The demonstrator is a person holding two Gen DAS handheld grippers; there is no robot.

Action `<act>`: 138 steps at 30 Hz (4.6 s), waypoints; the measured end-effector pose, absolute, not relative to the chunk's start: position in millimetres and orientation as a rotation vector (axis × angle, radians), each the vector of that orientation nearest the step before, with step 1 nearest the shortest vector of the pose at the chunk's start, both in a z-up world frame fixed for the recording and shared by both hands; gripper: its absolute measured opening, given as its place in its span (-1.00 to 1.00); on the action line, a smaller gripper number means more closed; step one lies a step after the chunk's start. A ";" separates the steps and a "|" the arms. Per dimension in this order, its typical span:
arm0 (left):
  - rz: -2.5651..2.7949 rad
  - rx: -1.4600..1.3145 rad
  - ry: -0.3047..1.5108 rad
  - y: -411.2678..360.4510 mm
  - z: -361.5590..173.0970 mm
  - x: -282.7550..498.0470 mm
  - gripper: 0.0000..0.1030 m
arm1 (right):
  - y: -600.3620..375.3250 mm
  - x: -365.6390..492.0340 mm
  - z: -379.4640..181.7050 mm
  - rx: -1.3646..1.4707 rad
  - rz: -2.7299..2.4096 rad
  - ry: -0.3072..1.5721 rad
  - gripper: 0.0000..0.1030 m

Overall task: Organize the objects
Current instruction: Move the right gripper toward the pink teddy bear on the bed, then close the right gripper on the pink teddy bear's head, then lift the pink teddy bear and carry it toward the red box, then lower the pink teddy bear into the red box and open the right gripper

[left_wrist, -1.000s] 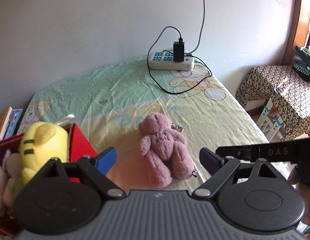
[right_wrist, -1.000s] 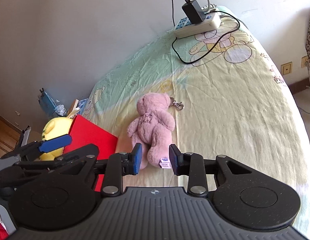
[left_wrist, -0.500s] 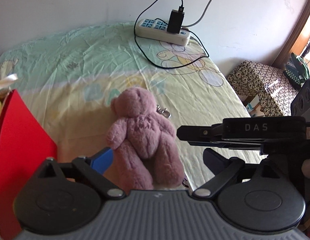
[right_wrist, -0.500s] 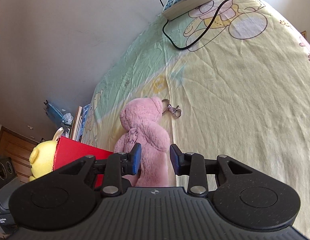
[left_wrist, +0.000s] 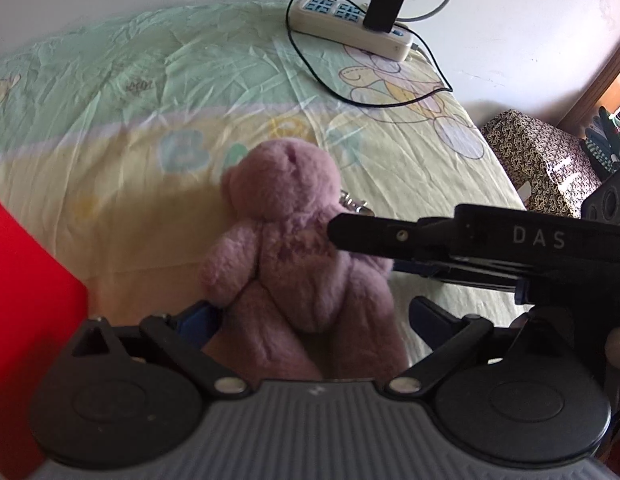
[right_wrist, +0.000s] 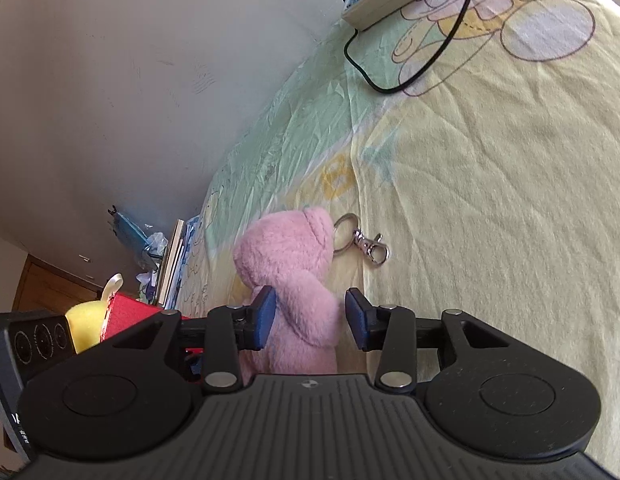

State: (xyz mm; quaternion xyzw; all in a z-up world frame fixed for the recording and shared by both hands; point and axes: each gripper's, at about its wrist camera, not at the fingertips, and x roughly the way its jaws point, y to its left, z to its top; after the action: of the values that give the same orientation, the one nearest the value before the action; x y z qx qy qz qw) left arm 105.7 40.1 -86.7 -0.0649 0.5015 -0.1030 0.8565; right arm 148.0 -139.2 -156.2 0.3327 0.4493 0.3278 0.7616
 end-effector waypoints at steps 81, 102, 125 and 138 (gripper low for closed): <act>-0.280 0.077 0.608 278.0 64.4 -65.2 0.40 | 121.8 -12.2 1.4 0.535 0.856 0.555 -0.45; -0.217 0.098 0.787 297.0 -8.2 -48.5 0.67 | 144.5 10.3 -48.2 0.483 0.794 0.760 -0.52; -0.222 0.079 0.692 339.2 34.0 -105.2 0.72 | 143.0 -27.0 -30.0 0.350 0.760 0.721 -0.47; -0.155 0.045 0.757 338.7 22.7 -98.4 0.54 | 163.7 -15.6 -40.1 0.218 0.709 0.764 -0.50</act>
State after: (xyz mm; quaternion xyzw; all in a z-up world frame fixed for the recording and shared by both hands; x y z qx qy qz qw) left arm -98.4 338.7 22.7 0.0218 0.3691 -0.0757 0.9260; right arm -15.6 163.7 -40.1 0.1037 0.3641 0.3379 0.8617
